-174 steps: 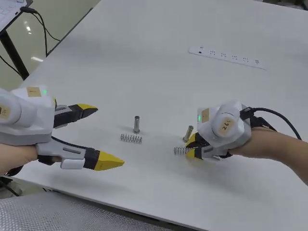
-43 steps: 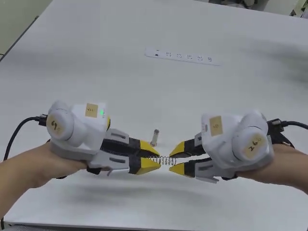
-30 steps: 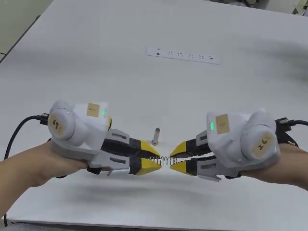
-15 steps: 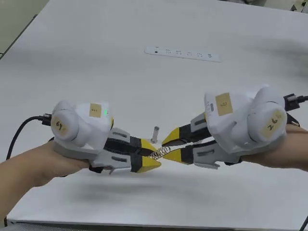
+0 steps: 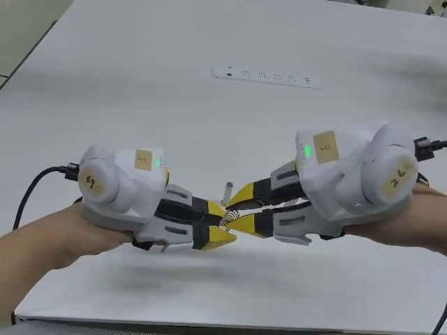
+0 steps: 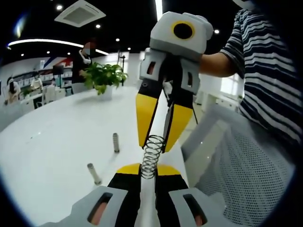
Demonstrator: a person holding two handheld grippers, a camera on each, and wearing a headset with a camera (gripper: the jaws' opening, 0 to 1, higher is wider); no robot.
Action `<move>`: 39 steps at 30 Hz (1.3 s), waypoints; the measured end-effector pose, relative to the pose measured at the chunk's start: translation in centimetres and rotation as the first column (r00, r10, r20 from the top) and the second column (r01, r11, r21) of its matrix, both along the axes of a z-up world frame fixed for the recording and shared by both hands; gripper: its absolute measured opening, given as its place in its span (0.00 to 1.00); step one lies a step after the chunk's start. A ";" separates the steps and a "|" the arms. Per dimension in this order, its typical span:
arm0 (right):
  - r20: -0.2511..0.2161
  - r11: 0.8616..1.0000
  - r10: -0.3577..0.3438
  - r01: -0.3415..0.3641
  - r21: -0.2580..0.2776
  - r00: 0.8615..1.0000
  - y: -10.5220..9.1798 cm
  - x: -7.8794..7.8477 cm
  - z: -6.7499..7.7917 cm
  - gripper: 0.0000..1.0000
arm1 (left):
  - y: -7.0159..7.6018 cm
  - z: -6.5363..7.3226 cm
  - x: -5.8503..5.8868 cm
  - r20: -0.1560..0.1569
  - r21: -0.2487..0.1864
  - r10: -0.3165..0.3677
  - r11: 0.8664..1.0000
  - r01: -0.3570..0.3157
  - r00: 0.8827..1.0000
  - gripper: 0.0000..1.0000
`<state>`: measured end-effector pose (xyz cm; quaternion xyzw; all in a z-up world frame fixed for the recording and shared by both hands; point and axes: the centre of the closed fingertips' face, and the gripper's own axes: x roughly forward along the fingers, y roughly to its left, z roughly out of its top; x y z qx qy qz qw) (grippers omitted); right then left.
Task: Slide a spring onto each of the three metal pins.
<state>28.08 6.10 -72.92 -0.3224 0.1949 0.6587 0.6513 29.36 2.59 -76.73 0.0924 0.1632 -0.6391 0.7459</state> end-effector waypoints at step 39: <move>-0.031 0.997 -0.060 0.061 0.050 0.998 0.4 0.1 0.4 0.06 | 1.1 0.5 0.0 -0.028 0.003 0.063 0.998 -0.063 0.998 0.11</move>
